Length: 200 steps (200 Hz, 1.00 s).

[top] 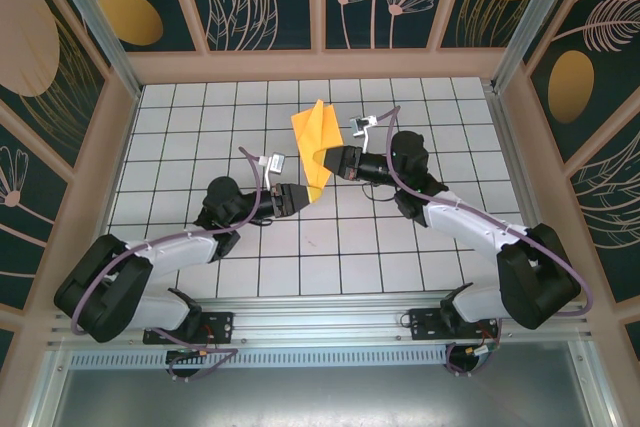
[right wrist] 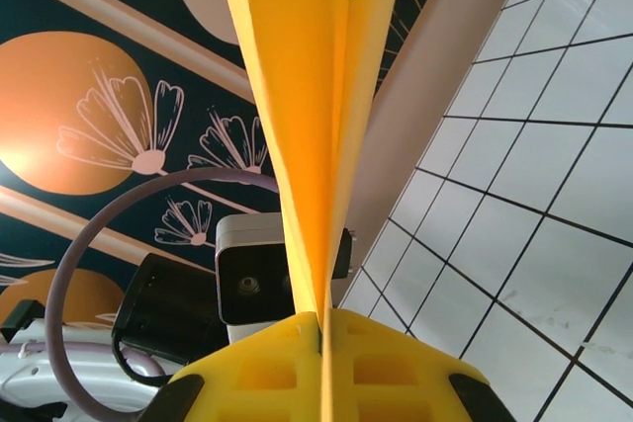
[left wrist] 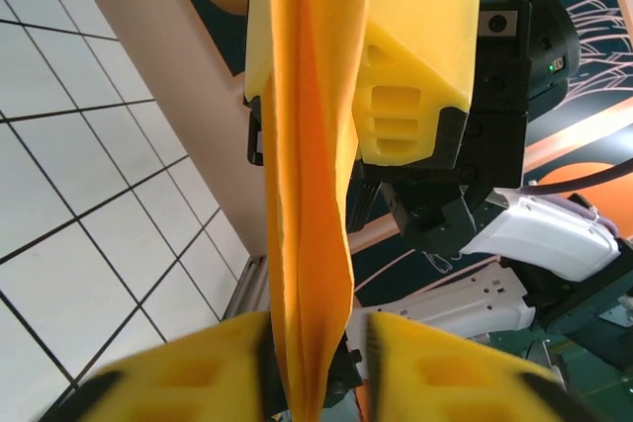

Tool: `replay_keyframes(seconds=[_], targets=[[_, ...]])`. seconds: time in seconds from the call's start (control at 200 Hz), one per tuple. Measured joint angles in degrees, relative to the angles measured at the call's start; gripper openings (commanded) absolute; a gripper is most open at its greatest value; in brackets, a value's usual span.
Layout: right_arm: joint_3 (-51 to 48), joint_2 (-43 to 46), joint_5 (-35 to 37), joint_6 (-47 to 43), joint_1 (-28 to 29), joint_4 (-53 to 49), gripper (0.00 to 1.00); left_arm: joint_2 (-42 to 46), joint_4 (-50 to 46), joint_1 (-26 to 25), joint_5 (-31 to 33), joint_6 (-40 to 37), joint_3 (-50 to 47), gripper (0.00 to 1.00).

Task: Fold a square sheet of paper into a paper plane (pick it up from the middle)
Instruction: First fold the paper in half, then turn over the paper at the center of the table.

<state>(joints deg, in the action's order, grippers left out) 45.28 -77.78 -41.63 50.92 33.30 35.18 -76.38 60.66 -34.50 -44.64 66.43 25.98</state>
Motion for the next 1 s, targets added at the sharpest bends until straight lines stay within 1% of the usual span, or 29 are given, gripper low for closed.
replay_keyframes(seconds=[0.02,0.09,0.15,0.255,0.365,0.43,0.485,0.555,0.61,0.721,0.786,0.856,1.001], targets=[[0.2,0.0,0.4,-0.4,0.0,-0.8,0.02,0.5,-1.2,0.0,0.4,-0.7,0.0,0.71],[1.3,0.3,2.3,-2.5,-0.1,-5.2,0.02,2.8,-6.4,0.0,2.7,-3.3,0.0,0.74],[2.6,0.9,4.7,-4.4,-0.3,-10.1,0.02,5.5,-11.7,0.0,5.2,-5.7,0.0,0.80],[6.1,2.0,11.0,-9.5,-0.7,-21.4,0.02,11.5,-21.5,0.0,12.1,-10.0,-0.2,0.83],[10.5,2.4,20.0,-14.9,-0.6,-34.4,0.03,18.3,-31.3,0.0,20.6,-13.1,-1.1,0.86],[13.1,2.0,27.3,-17.7,0.3,-42.6,0.03,22.1,-37.1,0.0,26.1,-14.2,-1.5,0.88],[15.9,0.7,34.7,-19.3,2.3,-49.8,0.02,24.9,-42.0,0.0,31.2,-14.8,-1.6,0.89],[20.3,-3.4,44.6,-20.8,6.3,-58.7,0.03,28.0,-47.7,0.0,37.0,-15.3,-1.6,0.89],[24.3,-8.7,52.8,-20.9,10.1,-65.9,0.03,30.3,-51.9,0.0,41.4,-15.5,-1.6,0.88],[29.8,-20.3,64.3,-20.0,15.8,-76.9,0.03,33.4,-59.1,0.0,49.0,-15.4,-1.2,0.88],[31.8,-26.7,68.9,-18.9,18.6,-82.2,0.03,34.3,-62.9,0.0,52.6,-15.4,-0.6,0.88],[33.4,-32.1,72.0,-17.9,21.0,-86.3,0.05,35.1,-66.1,0.0,55.6,-15.4,0.3,0.88],[38.2,-38.9,74.6,-16.4,24.7,-90.8,0.09,37.8,-70.6,0.0,60.3,-15.4,1.2,0.88]])
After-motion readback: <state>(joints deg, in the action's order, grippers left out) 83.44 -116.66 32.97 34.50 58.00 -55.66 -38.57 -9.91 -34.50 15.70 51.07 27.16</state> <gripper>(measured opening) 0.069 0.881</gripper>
